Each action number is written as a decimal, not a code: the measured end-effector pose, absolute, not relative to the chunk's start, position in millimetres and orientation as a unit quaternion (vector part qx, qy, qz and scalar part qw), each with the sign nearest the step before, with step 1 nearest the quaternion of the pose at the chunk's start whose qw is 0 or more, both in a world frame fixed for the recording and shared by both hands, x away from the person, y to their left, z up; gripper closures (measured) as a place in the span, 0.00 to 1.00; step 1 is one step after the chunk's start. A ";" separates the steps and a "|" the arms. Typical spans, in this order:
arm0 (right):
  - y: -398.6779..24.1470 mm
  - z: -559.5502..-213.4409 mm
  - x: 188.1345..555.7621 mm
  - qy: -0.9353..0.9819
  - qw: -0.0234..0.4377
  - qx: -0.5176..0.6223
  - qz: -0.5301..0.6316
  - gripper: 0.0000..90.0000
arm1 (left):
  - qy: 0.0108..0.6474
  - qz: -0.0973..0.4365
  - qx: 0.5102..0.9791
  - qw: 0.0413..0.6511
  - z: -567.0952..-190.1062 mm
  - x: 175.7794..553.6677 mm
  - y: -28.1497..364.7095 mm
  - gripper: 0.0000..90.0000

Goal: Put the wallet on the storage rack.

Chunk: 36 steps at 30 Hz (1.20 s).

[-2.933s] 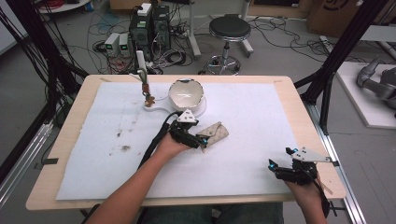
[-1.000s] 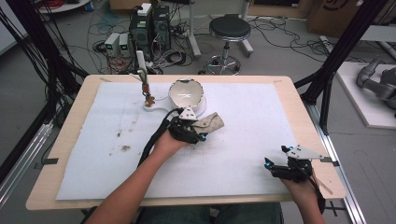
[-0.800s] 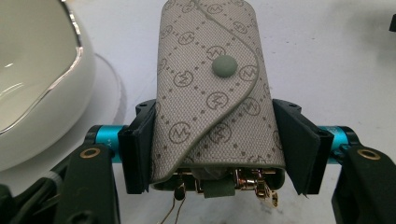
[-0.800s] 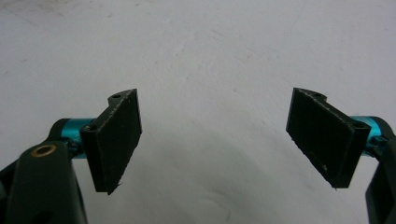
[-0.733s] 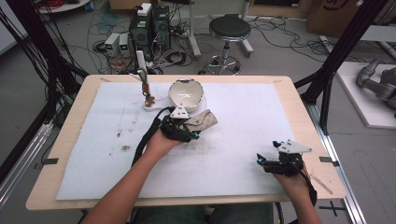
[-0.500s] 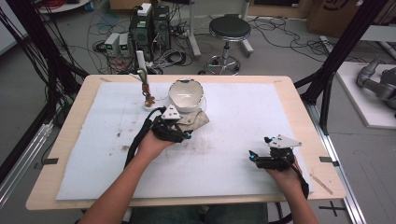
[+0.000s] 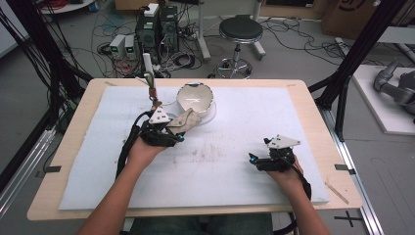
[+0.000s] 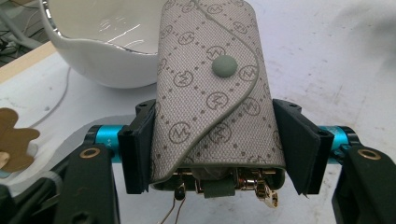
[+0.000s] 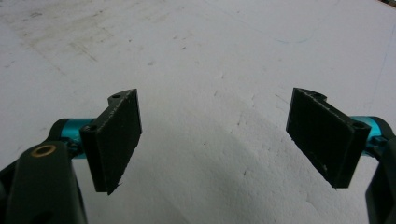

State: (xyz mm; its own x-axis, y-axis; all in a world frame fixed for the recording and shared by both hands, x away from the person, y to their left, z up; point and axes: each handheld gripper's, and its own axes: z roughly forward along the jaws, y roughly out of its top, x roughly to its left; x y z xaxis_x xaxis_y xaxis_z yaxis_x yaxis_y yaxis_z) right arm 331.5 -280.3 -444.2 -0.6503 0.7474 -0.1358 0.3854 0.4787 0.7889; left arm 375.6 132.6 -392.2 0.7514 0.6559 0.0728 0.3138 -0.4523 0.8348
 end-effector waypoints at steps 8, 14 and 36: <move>-280.7 -443.4 330.8 0.825 0.238 0.346 0.379 0.20 | 0.301 0.213 0.820 0.438 -379.6 388.6 130.8 0.40; -279.9 -443.7 330.1 0.826 0.237 0.345 0.378 0.20 | 0.310 0.213 0.819 0.434 -378.1 402.6 126.4 0.40; -279.4 -444.2 328.9 0.828 0.232 0.343 0.378 0.20 | 0.311 0.228 0.837 0.388 -365.9 447.5 96.6 0.40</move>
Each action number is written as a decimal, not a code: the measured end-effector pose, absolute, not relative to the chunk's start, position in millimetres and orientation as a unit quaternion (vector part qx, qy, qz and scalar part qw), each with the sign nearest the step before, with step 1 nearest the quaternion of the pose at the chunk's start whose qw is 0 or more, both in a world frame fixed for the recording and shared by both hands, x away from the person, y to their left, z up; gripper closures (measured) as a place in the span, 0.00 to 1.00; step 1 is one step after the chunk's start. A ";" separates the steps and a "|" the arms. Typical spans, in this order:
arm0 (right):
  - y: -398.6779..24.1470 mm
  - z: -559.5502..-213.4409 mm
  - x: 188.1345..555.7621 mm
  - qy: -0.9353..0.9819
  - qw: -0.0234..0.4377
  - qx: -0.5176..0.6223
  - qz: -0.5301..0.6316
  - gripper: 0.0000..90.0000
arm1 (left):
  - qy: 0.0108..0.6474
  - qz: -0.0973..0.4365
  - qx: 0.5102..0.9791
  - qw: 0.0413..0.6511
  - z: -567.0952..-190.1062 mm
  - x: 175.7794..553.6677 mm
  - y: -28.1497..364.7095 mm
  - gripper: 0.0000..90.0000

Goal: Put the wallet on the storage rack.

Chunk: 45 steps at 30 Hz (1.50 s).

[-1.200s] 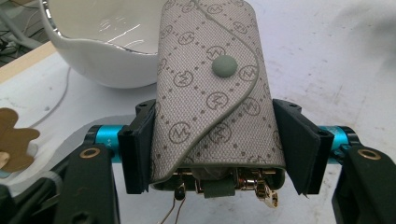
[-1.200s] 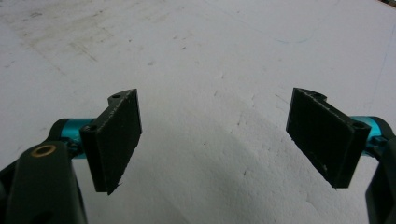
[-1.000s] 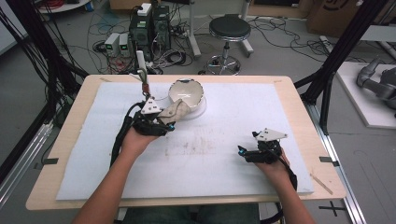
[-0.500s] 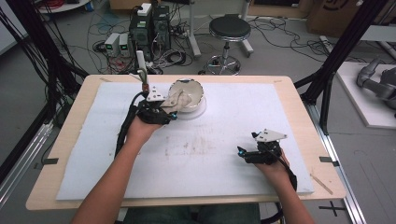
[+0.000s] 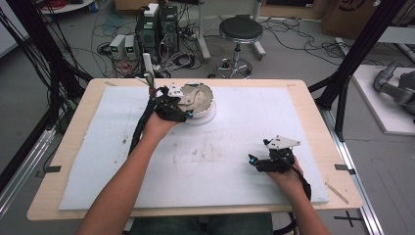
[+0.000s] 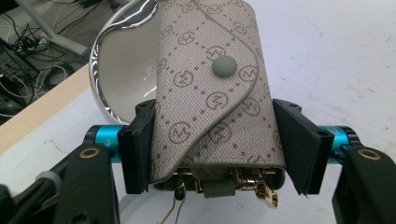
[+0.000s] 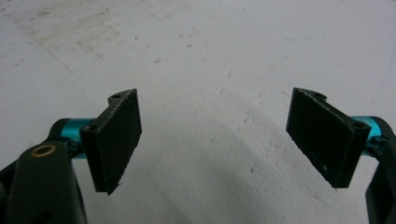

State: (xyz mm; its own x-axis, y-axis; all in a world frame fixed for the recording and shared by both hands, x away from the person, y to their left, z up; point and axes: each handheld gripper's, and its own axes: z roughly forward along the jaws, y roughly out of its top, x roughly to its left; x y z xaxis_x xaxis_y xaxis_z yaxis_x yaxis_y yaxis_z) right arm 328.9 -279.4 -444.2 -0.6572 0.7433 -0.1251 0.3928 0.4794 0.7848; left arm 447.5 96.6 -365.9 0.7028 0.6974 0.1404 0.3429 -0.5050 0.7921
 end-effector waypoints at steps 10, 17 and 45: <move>-283.3 -444.3 328.2 0.826 0.232 0.346 0.380 0.20 | 0.310 0.220 0.854 0.355 -367.9 467.7 83.4 0.39; -285.1 -444.0 327.7 0.824 0.233 0.350 0.381 0.20 | 0.311 0.222 0.858 0.343 -367.8 476.4 75.4 0.39; -286.6 -443.5 327.1 0.823 0.236 0.349 0.380 0.20 | 0.298 0.236 0.833 0.402 -349.9 451.6 91.4 0.22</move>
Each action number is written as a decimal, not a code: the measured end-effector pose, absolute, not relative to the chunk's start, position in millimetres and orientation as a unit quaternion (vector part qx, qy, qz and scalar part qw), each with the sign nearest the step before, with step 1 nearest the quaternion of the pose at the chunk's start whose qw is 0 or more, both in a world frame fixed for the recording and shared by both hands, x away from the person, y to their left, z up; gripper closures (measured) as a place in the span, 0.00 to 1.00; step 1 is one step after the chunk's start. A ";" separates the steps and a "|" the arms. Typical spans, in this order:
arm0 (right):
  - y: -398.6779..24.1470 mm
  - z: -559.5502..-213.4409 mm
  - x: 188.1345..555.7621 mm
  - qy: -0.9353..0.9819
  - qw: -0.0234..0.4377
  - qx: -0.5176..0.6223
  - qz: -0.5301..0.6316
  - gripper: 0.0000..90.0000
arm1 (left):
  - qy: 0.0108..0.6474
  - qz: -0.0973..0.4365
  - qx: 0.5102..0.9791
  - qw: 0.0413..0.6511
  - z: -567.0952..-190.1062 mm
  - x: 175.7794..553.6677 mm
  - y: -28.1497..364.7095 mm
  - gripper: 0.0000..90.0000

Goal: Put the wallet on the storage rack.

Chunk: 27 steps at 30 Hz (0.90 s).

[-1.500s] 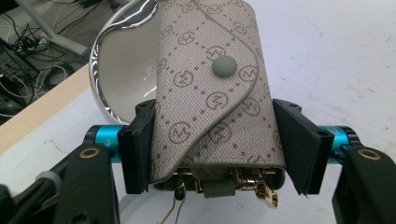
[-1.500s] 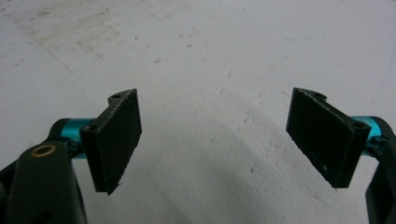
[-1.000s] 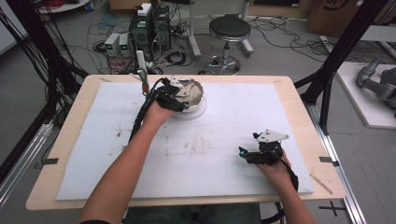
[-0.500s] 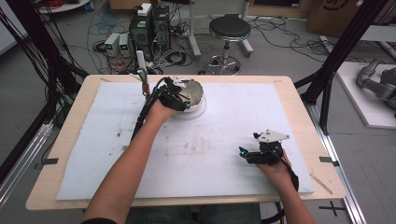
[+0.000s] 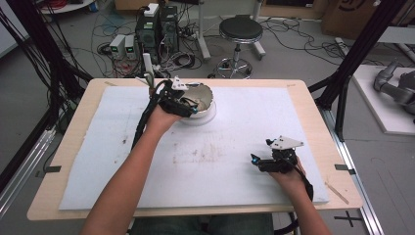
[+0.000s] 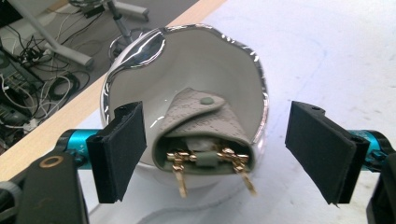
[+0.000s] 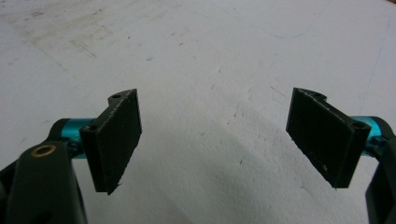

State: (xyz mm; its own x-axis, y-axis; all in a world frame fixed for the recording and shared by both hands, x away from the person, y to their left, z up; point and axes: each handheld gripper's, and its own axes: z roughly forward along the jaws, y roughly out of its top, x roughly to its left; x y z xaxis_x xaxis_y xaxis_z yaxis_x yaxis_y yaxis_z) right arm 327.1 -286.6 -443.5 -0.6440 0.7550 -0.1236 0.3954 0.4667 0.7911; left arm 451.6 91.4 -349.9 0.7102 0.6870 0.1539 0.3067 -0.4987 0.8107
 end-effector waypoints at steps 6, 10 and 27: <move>-287.1 -443.1 326.1 0.822 0.237 0.350 0.382 0.20 | 0.293 0.234 0.824 0.425 -346.2 430.4 100.3 0.22; -286.0 -443.1 325.2 0.823 0.239 0.346 0.382 0.20 | 0.285 0.235 0.820 0.438 -343.1 416.6 106.4 0.22; -280.7 -443.4 323.3 0.825 0.237 0.345 0.380 0.20 | 0.280 0.209 0.807 0.476 -374.4 369.1 142.5 0.20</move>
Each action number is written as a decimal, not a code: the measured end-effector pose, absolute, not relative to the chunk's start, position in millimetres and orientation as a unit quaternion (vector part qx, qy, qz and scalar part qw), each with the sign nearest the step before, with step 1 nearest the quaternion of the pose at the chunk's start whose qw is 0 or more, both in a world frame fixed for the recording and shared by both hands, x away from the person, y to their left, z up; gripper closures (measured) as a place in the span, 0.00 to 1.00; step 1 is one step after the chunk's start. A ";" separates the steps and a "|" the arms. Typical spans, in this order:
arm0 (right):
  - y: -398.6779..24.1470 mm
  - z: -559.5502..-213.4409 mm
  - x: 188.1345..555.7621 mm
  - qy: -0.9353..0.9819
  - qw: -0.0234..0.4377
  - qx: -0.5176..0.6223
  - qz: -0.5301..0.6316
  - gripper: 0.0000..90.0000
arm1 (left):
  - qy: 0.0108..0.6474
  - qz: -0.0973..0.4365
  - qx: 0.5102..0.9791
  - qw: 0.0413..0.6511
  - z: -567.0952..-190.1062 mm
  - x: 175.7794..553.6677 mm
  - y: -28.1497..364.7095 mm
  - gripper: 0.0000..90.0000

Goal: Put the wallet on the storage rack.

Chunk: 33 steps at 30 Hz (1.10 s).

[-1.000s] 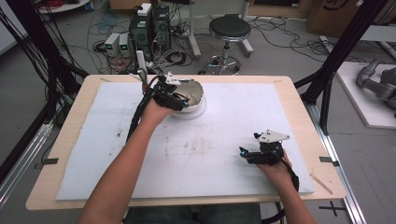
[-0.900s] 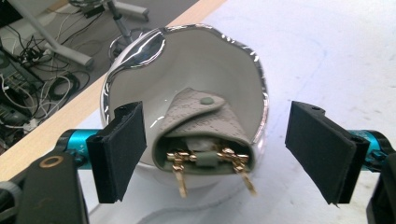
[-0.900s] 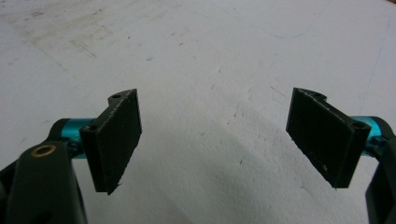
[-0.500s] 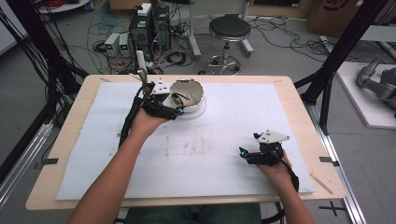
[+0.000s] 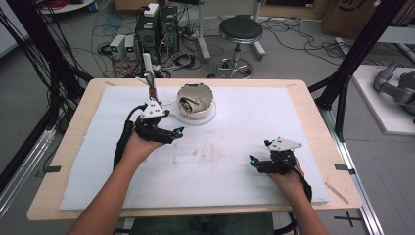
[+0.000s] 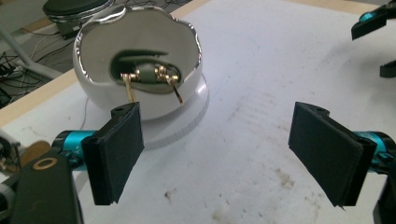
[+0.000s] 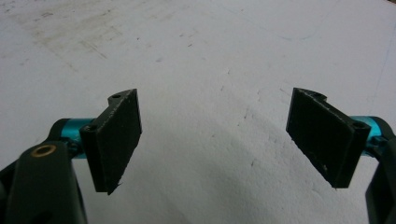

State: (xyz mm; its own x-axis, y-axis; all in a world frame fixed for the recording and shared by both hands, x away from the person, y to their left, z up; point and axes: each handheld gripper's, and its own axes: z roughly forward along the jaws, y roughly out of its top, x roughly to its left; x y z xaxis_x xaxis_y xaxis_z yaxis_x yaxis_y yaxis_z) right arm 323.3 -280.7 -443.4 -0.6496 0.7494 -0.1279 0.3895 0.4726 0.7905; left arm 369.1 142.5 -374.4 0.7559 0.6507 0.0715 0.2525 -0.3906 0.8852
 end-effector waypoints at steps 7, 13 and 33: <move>-280.9 -444.0 322.3 0.824 0.237 0.347 0.379 0.20 | 0.288 0.197 0.795 0.496 -391.0 355.8 155.5 0.20; -280.7 -444.5 323.2 0.823 0.240 0.348 0.379 0.20 | 0.288 0.181 0.781 0.524 -398.8 348.5 167.6 0.20; -291.0 -444.6 324.5 0.813 0.235 0.362 0.392 0.20 | 0.309 0.175 0.773 0.526 -419.0 345.1 186.0 0.20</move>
State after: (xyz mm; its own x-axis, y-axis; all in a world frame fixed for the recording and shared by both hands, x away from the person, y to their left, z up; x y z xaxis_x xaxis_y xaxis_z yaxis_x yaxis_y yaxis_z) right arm 324.5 -291.0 -444.6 -0.6283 0.7718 -0.0975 0.4035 0.4305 0.8074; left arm 345.1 186.0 -419.0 0.7474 0.6622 -0.0539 0.2933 -0.2560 0.9211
